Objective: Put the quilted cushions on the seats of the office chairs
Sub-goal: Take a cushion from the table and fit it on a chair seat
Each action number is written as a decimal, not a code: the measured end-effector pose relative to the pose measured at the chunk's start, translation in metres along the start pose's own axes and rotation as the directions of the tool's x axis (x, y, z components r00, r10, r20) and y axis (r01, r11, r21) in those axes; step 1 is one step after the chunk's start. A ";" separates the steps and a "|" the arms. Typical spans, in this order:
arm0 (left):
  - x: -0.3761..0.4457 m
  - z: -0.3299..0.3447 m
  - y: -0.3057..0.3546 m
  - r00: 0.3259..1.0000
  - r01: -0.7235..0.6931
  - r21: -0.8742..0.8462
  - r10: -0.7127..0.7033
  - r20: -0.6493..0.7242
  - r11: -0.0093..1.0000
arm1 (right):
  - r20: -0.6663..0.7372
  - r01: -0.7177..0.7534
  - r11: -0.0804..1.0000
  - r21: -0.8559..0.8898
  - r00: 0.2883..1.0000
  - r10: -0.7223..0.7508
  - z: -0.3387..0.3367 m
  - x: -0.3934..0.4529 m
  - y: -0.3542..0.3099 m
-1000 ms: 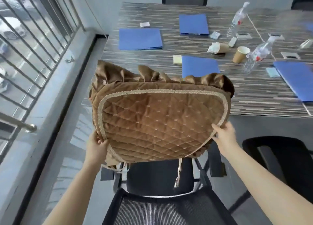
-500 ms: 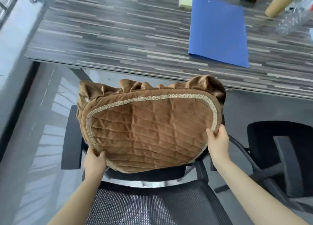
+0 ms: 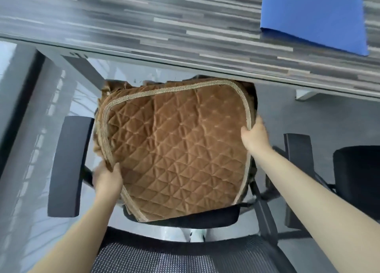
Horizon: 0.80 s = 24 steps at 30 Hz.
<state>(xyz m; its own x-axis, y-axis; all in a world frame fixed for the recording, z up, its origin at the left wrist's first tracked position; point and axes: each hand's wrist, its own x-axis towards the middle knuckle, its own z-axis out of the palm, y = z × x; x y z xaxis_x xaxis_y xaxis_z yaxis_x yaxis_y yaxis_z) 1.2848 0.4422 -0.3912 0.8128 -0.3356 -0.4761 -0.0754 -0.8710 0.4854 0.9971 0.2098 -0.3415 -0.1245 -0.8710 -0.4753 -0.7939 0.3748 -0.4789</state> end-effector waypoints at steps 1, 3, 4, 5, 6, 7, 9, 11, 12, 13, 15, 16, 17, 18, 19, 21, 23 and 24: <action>0.006 0.001 -0.002 0.999 0.005 0.052 -0.008 0.054 0.999 | 0.027 -0.012 1.000 0.021 1.000 0.012 0.004 0.010 0.006; 0.012 0.005 -0.007 0.974 0.082 0.109 -0.103 0.204 0.991 | 0.055 -0.064 0.998 -0.004 0.996 0.064 0.014 0.023 0.024; 0.010 0.007 -0.008 0.956 0.110 0.123 -0.139 0.258 0.986 | 0.075 -0.103 0.994 -0.032 0.992 0.105 0.020 0.025 0.037; 0.008 0.008 -0.009 0.950 0.093 0.138 -0.129 0.285 0.986 | 0.107 -0.147 0.988 -0.047 0.983 0.151 0.026 0.024 0.051; 0.005 0.010 -0.009 0.954 0.054 0.150 -0.096 0.283 0.987 | 0.151 -0.195 0.979 -0.064 0.968 0.203 0.032 0.019 0.062; 0.003 0.012 -0.009 0.964 0.037 0.151 -0.075 0.254 0.988 | 0.190 -0.241 0.966 -0.093 0.948 0.255 0.039 0.014 0.075; -0.003 0.014 -0.007 0.986 0.052 0.137 -0.072 0.148 0.989 | 0.254 -0.328 0.934 -0.143 0.900 0.355 0.050 0.004 0.100; -0.003 0.018 -0.012 0.994 0.090 0.149 -0.097 0.047 0.985 | 0.290 -0.399 0.910 -0.108 0.863 0.413 0.058 -0.001 0.121; -0.002 0.022 -0.016 0.990 0.119 0.185 -0.130 0.052 0.976 | 0.292 -0.415 0.906 -0.082 0.859 0.420 0.061 -0.001 0.129; -0.002 0.025 -0.018 0.983 0.140 0.237 -0.164 0.086 0.961 | 0.297 -0.425 0.903 -0.066 0.855 0.424 0.062 -0.003 0.130; 0.001 0.035 -0.023 0.953 0.160 0.316 -0.229 0.198 0.935 | 0.319 -0.445 0.894 -0.045 0.842 0.435 0.061 -0.009 0.123; 0.003 0.039 -0.024 0.937 0.170 0.322 -0.254 0.239 0.931 | 0.339 -0.460 0.887 -0.030 0.830 0.442 0.060 -0.010 0.121; 0.006 0.043 -0.025 0.924 0.190 0.305 -0.275 0.266 0.933 | 0.362 -0.467 0.884 0.001 0.824 0.435 0.061 -0.009 0.122; 0.007 0.044 -0.023 0.910 0.227 0.283 -0.306 0.279 0.932 | 0.378 -0.470 0.883 0.011 0.819 0.431 0.060 -0.009 0.122; 0.009 0.046 -0.024 0.904 0.253 0.251 -0.320 0.282 0.934 | 0.396 -0.467 0.884 0.020 0.816 0.422 0.061 -0.007 0.124; 0.010 0.047 -0.022 0.902 0.280 0.215 -0.333 0.273 0.935 | 0.426 -0.443 0.896 0.014 0.814 0.395 0.057 -0.008 0.120; 0.007 0.046 -0.021 0.900 0.276 0.226 -0.334 0.281 0.934 | 0.410 -0.373 0.928 -0.014 0.844 0.345 0.054 -0.011 0.118; 0.007 0.045 -0.023 0.897 0.265 0.235 -0.328 0.295 0.935 | 0.379 -0.315 0.946 -0.074 0.868 0.319 0.053 -0.013 0.117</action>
<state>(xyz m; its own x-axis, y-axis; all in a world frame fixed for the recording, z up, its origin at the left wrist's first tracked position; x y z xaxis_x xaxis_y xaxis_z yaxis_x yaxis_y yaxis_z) 1.2662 0.4439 -0.4391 0.5835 -0.1214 -0.8030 0.0087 -0.9878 0.1556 0.9375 0.2816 -0.4301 -0.1357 -0.5161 -0.8457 -0.7558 0.6058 -0.2484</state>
